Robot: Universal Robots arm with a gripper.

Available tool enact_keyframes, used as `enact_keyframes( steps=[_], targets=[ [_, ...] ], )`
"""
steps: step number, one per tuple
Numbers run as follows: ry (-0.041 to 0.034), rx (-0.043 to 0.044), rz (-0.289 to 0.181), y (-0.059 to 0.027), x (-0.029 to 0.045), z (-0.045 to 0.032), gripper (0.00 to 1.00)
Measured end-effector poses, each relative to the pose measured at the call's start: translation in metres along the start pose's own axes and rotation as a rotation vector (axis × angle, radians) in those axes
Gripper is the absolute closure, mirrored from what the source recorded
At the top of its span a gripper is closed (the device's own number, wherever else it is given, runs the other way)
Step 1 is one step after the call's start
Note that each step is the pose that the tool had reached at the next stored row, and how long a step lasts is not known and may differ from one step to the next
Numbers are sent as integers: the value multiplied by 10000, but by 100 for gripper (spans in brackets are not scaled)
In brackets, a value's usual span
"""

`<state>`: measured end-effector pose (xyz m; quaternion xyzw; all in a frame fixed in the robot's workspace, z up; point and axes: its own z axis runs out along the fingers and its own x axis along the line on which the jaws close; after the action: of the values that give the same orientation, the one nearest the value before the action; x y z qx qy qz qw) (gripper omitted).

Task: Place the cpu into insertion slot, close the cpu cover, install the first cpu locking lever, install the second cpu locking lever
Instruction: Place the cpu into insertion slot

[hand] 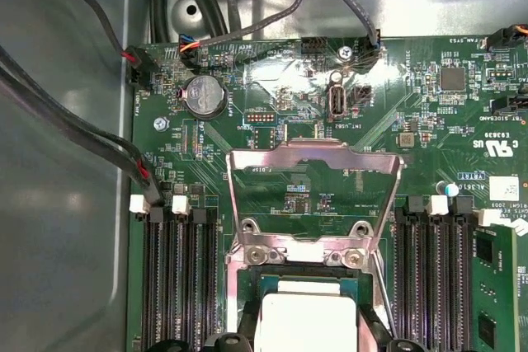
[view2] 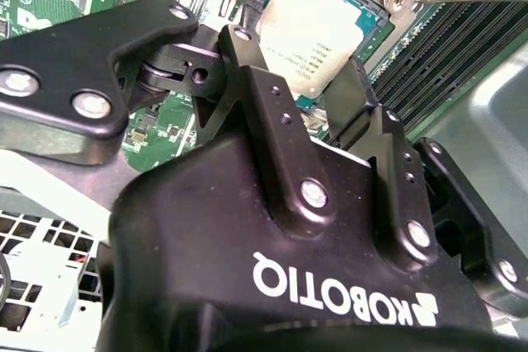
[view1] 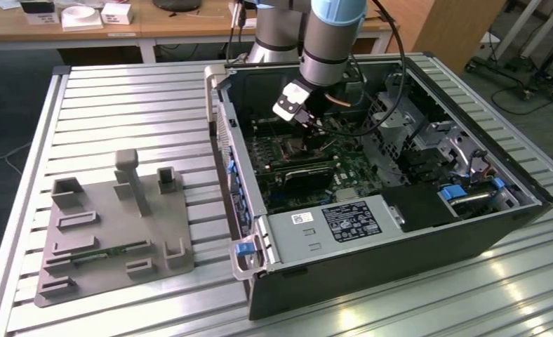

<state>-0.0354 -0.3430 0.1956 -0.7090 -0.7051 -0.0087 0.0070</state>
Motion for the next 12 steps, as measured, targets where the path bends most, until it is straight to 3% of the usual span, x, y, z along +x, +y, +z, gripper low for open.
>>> enact_keyframes(
  steps=[12],
  targets=[
    [1, 0, -1, 0, 12, 2, 46]
  ],
)
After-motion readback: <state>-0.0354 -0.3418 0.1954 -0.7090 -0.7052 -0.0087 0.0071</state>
